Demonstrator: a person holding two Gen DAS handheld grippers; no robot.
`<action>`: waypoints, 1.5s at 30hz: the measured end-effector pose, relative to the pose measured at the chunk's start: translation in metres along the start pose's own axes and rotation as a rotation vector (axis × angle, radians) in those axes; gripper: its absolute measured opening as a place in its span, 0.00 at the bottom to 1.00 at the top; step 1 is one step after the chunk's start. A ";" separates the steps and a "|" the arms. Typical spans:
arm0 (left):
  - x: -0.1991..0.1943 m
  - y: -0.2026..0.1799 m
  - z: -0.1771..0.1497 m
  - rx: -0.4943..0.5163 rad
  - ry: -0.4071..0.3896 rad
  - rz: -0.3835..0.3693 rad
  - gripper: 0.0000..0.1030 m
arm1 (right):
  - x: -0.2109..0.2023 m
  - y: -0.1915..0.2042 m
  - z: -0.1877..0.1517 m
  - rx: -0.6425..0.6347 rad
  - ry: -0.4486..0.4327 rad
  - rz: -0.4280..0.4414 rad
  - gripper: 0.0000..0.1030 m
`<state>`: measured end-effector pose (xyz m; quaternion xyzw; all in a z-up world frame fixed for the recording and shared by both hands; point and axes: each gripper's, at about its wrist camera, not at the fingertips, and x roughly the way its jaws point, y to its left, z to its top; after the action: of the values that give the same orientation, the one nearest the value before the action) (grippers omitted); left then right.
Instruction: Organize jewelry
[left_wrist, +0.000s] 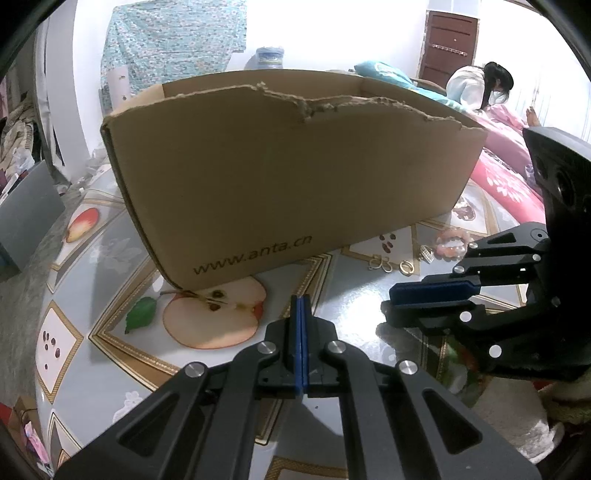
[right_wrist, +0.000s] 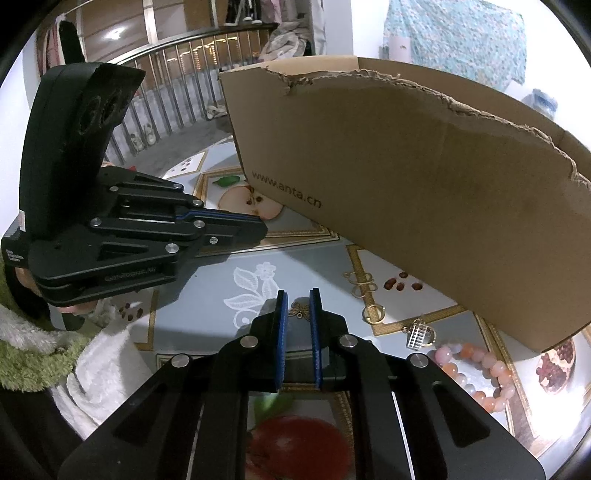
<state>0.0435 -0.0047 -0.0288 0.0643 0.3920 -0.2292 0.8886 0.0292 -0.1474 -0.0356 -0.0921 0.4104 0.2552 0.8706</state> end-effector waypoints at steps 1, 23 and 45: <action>0.000 0.000 0.000 0.000 0.001 0.000 0.00 | -0.001 0.000 0.000 0.001 -0.001 0.001 0.09; 0.023 -0.047 0.024 0.151 0.004 -0.107 0.22 | -0.059 -0.030 -0.015 0.155 -0.102 -0.068 0.09; 0.045 -0.068 0.035 0.265 0.038 -0.058 0.10 | -0.075 -0.043 -0.032 0.204 -0.156 -0.049 0.09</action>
<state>0.0619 -0.0912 -0.0331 0.1742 0.3765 -0.3034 0.8578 -0.0098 -0.2239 -0.0011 0.0072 0.3630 0.1972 0.9107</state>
